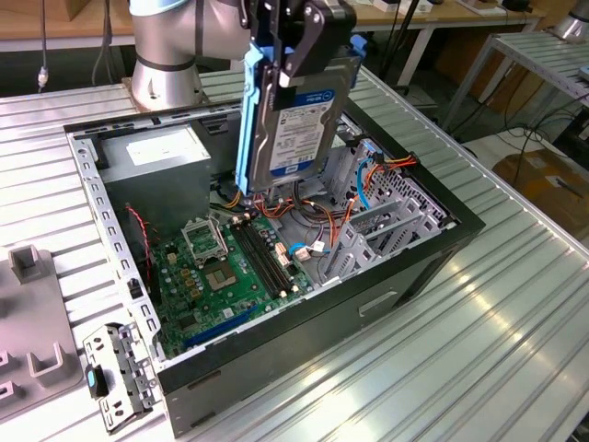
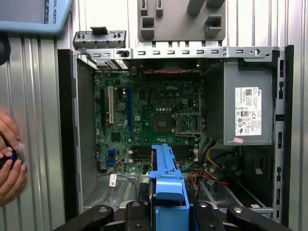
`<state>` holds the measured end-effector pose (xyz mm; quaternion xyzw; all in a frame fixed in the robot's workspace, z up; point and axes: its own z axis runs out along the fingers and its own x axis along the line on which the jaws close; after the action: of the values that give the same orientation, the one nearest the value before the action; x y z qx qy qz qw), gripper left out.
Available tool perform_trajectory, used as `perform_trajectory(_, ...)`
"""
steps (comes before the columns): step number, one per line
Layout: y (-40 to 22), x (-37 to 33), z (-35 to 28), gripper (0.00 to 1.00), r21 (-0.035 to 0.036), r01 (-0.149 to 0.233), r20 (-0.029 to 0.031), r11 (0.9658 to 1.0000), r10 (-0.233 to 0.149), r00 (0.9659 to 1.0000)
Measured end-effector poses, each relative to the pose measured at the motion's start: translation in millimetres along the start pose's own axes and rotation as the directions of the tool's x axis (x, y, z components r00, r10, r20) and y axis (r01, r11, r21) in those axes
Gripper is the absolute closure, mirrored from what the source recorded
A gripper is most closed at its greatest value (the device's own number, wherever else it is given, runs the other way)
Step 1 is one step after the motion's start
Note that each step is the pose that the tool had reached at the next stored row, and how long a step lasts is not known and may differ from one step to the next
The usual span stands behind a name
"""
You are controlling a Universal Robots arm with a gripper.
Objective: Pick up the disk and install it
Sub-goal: 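Insert the disk into the insertion slot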
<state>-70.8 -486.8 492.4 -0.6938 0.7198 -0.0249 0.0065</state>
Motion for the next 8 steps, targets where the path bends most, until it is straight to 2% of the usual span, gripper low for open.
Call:
perform_trajectory(1,-3.5,-0.1,0.3,0.63,0.0,0.0,0.0001,1.0,0.0,1.0)
perform_trajectory(2,-9.7,-0.4,0.6,0.63,0.0,0.0,-0.0001,1.0,0.0,1.0)
perform_trajectory(3,-12.3,-0.5,0.8,0.63,0.0,0.0,0.0,1.0,0.0,1.0)
perform_trajectory(6,-16.3,-0.2,1.1,0.63,-0.0001,0.0,-0.0002,1.0,0.0,1.0)
perform_trajectory(8,-18.3,3.7,1.9,0.63,-0.0001,0.0,-0.0001,1.0,0.0,1.0)
